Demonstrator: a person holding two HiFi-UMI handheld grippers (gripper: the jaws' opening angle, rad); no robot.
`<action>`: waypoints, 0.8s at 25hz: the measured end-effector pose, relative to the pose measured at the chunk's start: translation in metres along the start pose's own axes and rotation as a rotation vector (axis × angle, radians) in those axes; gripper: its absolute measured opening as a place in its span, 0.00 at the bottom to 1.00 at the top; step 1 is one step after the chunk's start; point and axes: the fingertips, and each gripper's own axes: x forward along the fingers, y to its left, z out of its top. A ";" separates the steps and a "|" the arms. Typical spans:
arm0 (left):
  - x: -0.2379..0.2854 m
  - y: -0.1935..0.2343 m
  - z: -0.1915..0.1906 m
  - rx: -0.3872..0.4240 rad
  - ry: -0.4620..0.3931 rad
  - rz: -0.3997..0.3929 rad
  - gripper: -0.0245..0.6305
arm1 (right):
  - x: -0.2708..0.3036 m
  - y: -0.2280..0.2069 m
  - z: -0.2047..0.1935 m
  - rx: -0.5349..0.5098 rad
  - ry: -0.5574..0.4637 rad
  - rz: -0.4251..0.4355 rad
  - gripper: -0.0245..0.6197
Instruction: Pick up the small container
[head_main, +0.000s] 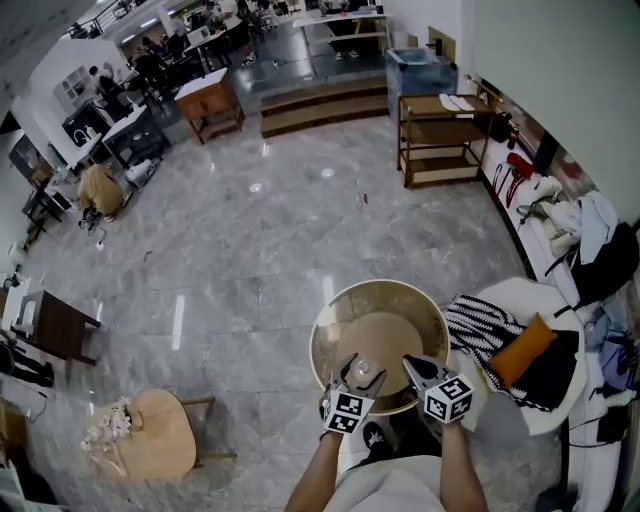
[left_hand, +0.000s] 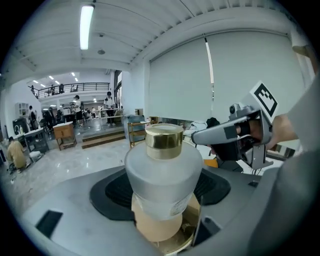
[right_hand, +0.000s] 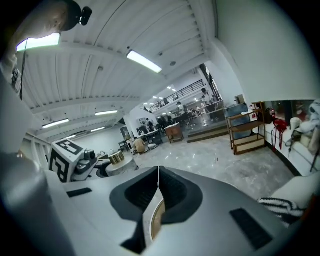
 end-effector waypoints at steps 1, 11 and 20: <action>-0.005 -0.003 0.001 -0.017 0.004 0.000 0.52 | -0.001 0.005 -0.001 -0.021 0.014 0.001 0.15; -0.047 -0.022 0.017 -0.065 -0.060 0.023 0.52 | -0.018 0.044 0.000 -0.106 0.011 -0.036 0.15; -0.074 -0.030 0.008 -0.134 -0.087 0.080 0.52 | -0.027 0.064 -0.002 -0.102 0.015 -0.025 0.15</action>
